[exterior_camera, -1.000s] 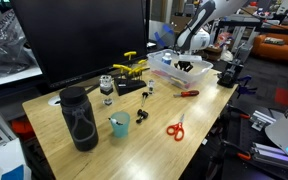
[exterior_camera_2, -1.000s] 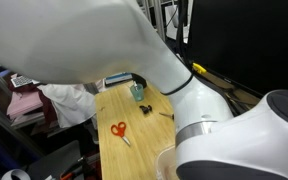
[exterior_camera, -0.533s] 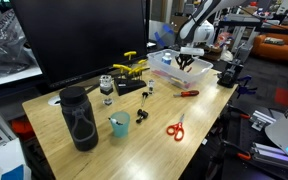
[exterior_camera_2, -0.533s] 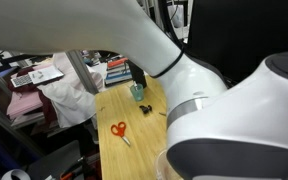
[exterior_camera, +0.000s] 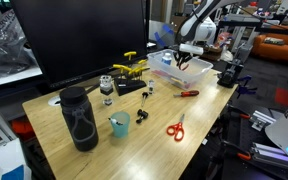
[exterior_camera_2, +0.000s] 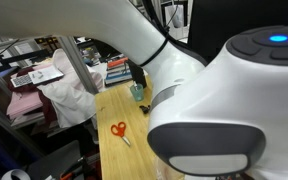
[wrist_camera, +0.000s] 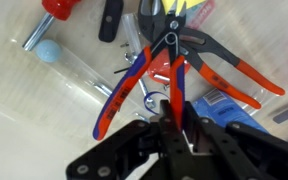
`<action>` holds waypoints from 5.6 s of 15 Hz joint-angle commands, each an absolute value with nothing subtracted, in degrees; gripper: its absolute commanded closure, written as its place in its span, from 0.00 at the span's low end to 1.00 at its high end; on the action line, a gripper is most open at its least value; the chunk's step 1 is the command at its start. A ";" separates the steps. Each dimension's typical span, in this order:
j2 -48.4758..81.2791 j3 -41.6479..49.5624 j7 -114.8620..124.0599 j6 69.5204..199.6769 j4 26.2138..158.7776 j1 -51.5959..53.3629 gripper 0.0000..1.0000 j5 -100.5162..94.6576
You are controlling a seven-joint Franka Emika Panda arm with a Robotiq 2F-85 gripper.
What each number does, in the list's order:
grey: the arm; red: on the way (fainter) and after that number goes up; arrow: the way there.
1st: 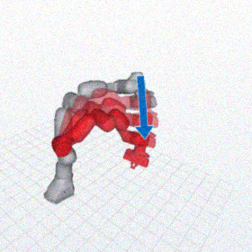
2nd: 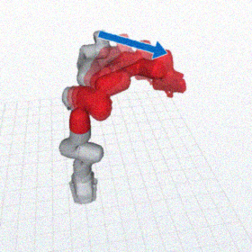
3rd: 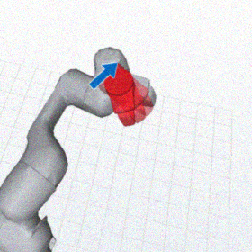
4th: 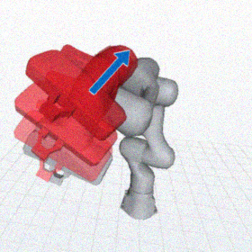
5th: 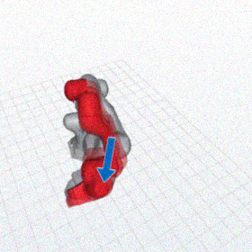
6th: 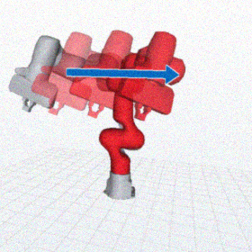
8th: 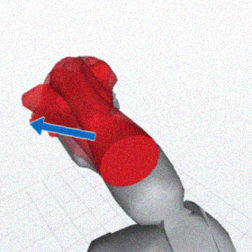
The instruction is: Remove the red object from the storage box and put it on the table
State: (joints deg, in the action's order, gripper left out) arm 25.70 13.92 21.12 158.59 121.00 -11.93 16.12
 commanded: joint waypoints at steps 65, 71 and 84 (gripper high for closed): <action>36.11 -43.70 -19.39 191.22 120.02 -60.38 0.96 31.04; 40.09 -47.74 -11.51 192.67 119.89 -64.92 0.96 17.02; 46.59 -47.29 4.22 198.02 117.39 -68.77 0.96 -13.13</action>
